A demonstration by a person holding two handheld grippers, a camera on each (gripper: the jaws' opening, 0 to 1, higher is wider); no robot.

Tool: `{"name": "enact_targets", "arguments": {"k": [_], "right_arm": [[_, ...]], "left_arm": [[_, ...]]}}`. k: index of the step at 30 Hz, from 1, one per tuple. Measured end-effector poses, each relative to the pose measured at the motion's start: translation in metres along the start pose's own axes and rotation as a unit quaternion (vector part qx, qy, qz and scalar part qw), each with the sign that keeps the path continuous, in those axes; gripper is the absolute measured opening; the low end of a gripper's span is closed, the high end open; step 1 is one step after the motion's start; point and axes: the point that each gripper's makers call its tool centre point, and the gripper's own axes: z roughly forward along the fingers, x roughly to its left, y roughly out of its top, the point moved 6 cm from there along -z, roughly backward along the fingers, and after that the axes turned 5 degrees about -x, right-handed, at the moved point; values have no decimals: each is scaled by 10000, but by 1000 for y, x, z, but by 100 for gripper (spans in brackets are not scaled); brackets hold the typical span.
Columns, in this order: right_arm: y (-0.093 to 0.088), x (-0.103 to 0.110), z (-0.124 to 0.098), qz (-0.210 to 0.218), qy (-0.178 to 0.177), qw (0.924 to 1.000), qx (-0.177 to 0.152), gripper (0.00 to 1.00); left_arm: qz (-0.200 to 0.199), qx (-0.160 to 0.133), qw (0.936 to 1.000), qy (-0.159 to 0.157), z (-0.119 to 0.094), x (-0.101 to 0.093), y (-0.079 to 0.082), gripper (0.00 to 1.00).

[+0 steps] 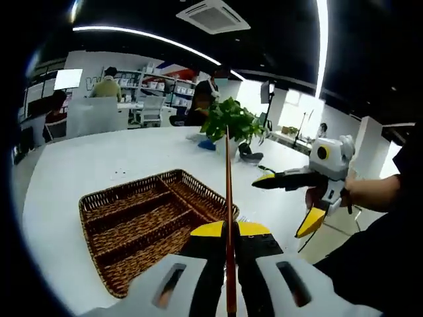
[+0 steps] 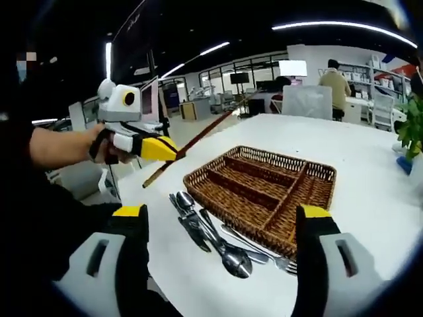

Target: Arrange the knives, forks, and spoons in their matching storage slots by inserting each utensil handle-first until every utensil is classified and aligned in the correct compartment

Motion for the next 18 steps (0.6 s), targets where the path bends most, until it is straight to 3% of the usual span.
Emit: {"name": "enact_targets", "arguments": {"k": [3,5,6,10,12,18], "right_arm": [[4,10,8,203,172,9995,-153,84],[6,15,12,198,266,9993,-158,85],[8,22,19,121,313,9994,-118,84],[10,34,29,226,510,9984,-104,81],[9,39,33,369,584,9976,-70,75],[8,51,37,757,818,9938,-61,58]], "left_arm": [[-152,-153,9997,-92,3,-5,6,3],[-259,-251,9992,-166,5,-9,8,3],[-477,-470,9974,-258,8,-17,15,3],[-544,-626,9961,-309,11,-28,20,3],[-728,-780,9937,-340,13,-32,23,3],[-710,-896,9924,-464,14,-43,30,3]]}}
